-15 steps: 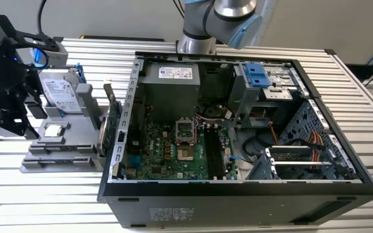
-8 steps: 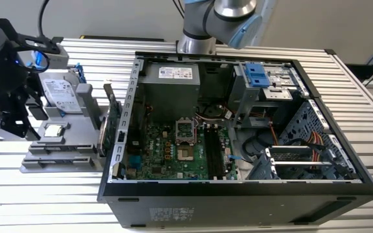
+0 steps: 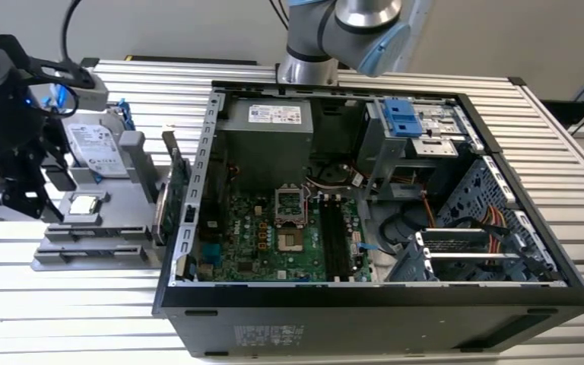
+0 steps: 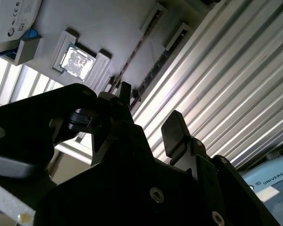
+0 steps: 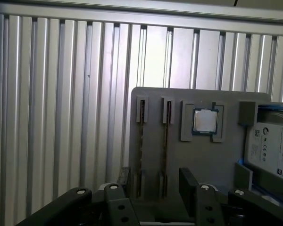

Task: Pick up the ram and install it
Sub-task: 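Pick up the ram and move it above insertion slot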

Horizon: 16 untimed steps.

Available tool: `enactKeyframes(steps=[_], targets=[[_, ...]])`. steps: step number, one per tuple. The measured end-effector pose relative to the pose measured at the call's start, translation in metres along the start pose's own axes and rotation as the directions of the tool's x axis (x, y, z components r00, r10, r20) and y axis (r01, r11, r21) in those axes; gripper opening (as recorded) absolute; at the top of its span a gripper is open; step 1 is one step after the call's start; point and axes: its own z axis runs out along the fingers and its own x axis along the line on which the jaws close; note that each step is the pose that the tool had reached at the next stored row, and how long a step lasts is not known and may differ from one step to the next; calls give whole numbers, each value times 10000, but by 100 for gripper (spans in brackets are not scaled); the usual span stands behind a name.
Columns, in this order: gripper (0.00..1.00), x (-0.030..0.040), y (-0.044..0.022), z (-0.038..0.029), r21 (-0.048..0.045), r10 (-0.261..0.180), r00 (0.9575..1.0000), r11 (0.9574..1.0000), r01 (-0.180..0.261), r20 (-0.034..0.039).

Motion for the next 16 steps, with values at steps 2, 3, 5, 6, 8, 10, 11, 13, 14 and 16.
enactKeyframes(steps=[2, 3, 5, 6, 8, 10, 11, 13, 14, 16], targets=[[100, 1, 1, 16, -1, 0, 10000, 10000, 0, 0], [100, 1, 1, 24, 0, -1, 10000, 10000, 1, 0], [100, 1, 3, 40, 0, 0, 10000, 10000, 0, 0], [100, 1, 5, 48, 0, 3, 10000, 10000, -3, 1], [100, 1, 8, 64, 1, 29, 10000, 10000, -29, 1], [100, 1, 11, 81, 1, 60, 10000, 10000, -60, 0], [100, 1, 12, 90, 1, 72, 10000, 10000, -72, 1], [100, 1, 12, 111, 2, 79, 10000, 10000, -79, 1], [100, 2, 12, 121, 1, 80, 10000, 10000, -80, 0], [100, 2, 12, 141, 1, 80, 10000, 10000, -80, 0]])
